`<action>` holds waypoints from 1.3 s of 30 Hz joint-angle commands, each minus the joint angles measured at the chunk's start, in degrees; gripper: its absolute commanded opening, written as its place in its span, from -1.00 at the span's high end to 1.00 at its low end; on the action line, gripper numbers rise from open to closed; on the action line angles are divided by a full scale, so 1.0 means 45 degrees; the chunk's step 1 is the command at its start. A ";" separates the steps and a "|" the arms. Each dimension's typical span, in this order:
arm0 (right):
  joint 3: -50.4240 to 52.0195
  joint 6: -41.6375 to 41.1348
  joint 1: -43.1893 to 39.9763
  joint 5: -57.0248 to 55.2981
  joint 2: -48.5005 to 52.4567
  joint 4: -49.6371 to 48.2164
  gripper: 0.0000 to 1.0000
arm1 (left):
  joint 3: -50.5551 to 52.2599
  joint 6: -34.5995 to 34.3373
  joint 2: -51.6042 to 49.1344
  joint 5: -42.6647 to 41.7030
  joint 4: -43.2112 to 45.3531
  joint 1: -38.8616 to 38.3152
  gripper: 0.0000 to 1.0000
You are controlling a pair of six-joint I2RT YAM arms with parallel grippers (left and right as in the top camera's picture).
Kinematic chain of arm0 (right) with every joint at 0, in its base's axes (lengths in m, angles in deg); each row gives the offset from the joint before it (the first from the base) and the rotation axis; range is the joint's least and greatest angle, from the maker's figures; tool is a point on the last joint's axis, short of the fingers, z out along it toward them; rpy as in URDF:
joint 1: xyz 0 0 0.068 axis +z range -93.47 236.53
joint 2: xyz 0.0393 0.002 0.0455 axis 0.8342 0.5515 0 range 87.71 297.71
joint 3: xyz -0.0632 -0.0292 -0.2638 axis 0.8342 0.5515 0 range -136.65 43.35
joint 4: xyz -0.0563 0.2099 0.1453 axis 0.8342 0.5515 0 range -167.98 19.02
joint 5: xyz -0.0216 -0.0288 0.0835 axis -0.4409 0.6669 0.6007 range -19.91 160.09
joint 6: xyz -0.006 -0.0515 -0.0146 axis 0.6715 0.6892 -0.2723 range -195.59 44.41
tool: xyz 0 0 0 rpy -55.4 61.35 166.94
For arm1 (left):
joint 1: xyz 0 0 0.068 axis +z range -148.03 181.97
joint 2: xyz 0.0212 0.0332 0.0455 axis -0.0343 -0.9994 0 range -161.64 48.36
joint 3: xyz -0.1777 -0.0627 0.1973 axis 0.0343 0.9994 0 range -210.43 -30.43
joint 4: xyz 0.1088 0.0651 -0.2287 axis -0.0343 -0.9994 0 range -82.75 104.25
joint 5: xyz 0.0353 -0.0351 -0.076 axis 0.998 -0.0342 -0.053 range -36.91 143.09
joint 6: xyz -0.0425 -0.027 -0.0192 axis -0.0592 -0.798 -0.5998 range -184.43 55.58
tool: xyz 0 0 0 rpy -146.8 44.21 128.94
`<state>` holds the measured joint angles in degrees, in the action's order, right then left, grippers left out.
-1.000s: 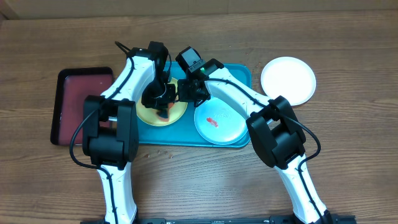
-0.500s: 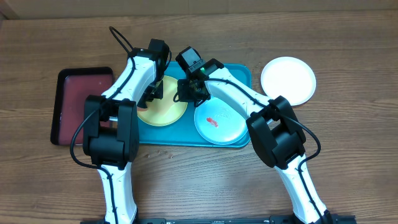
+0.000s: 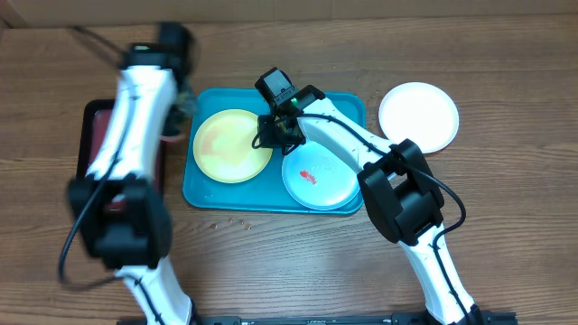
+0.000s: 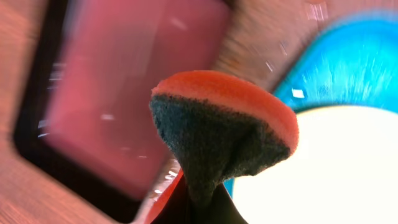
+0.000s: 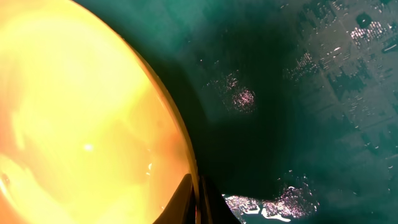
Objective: Clean dirty plates on tray and stack at the side
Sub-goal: 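Lift the sponge off and return left gripper above the red tray, then lift the yellow plate off the blue tray with the right gripper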
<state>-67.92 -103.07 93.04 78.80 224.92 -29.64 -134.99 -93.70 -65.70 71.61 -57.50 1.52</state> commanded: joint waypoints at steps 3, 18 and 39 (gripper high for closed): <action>-0.0432 0.1195 0.0155 -0.0646 0.0097 -0.0044 0.93 | -0.0461 -0.0597 0.1676 -0.0461 -0.0597 0.2011 0.91; -0.4031 0.3983 0.2176 -0.9656 -0.0661 0.1826 0.92 | 0.1020 -0.0884 0.1418 -0.1792 -0.0267 0.4765 0.91; -0.4546 1.0928 0.4056 -1.8209 -0.0661 0.0219 0.93 | 0.2166 -0.0884 0.1418 -0.1797 0.0670 0.4765 0.92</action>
<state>-86.30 -57.72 111.16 1.95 224.81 -28.15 -125.48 -96.52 -58.71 63.94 -54.70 22.96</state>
